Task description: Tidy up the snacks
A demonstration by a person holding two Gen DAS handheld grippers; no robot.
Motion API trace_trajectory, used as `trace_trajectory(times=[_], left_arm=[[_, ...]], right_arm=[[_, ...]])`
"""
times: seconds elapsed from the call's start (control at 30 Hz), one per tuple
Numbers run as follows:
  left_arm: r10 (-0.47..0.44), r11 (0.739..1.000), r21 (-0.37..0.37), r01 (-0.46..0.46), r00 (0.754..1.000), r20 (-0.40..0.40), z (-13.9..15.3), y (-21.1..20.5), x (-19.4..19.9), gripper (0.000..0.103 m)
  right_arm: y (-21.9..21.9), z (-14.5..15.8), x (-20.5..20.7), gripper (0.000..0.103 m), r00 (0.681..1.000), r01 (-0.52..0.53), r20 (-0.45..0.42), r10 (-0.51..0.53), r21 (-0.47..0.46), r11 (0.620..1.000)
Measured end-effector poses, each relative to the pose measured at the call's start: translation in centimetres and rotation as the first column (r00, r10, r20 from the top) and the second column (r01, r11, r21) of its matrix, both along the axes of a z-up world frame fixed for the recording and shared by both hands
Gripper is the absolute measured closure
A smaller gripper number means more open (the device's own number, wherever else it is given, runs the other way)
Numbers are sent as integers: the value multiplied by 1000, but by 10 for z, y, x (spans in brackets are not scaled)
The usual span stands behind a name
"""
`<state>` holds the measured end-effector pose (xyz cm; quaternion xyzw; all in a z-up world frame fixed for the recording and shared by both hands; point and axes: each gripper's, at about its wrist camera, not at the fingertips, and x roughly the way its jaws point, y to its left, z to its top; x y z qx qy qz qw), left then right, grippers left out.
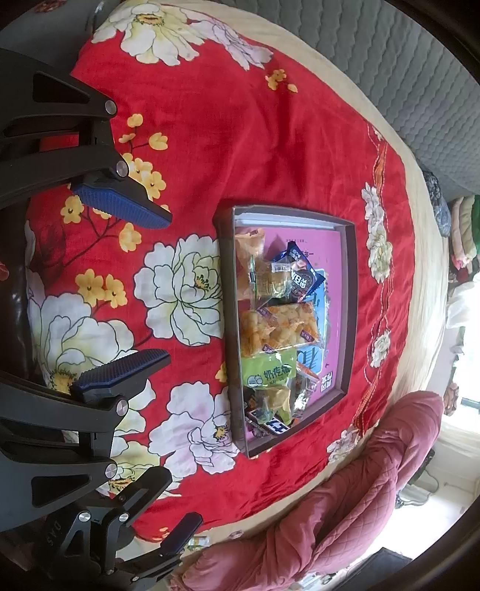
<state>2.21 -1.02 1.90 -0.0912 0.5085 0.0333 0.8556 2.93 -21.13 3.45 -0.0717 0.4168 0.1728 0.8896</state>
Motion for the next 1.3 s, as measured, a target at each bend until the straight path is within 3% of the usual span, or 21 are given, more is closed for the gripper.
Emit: trace_trajectory(times=[1.3], left_arm=[[-2, 1000, 15, 3, 1000, -17, -3, -3, 1, 34]], right_arm=[[-2, 0, 1, 12, 1000, 5, -3, -5, -2, 1000]])
